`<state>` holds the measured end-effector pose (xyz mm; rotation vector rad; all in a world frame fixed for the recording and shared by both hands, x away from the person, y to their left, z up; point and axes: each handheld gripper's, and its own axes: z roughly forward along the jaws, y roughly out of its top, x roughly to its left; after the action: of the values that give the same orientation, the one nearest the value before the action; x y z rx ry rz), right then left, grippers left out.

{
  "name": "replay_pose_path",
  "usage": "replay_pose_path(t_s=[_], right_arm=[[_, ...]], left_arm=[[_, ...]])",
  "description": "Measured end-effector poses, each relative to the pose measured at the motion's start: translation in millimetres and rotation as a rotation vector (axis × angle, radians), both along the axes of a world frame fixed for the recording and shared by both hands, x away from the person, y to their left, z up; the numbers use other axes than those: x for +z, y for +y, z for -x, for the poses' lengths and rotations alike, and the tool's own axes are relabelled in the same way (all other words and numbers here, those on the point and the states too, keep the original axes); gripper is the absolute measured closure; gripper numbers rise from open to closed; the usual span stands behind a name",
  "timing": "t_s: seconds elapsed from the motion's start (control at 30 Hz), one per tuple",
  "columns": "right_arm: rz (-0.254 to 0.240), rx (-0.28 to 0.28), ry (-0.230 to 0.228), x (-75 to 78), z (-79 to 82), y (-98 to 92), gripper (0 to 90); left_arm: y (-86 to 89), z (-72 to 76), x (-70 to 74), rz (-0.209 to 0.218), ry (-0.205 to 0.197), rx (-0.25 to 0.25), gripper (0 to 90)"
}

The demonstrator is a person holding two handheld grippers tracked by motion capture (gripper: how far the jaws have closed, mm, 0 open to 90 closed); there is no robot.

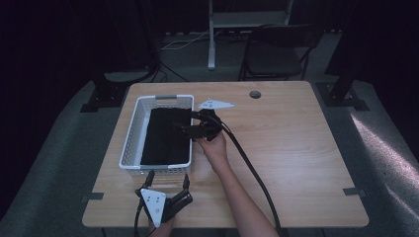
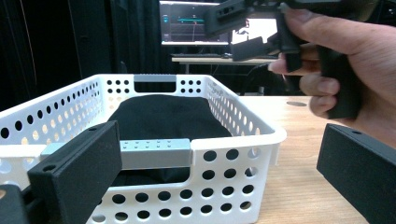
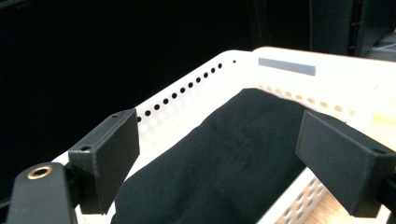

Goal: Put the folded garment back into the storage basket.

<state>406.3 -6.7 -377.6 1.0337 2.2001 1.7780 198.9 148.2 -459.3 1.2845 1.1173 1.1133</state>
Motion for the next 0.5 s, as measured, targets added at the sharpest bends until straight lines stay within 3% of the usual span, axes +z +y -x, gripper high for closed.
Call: replay_pose_path(t_s=[0.07, 0.3, 0.5], right_arm=[[-0.006, -0.002, 0.001, 1.3, 2.3, -6.9, 12.8], [0.04, 0.003, -0.013, 4.8, 11.8, -21.0, 12.9], [0.03, 0.007, -0.004, 3.7, 19.7, -34.4, 12.8]], left_arm=[[0.0, -0.1, 0.0, 0.001, 0.0, 0.0, 0.8], [-0.1, 0.0, 0.0, -0.001, 0.0, 0.002, 0.8], [-0.4, -0.1, 0.0, -0.001, 0.0, 0.005, 0.8]])
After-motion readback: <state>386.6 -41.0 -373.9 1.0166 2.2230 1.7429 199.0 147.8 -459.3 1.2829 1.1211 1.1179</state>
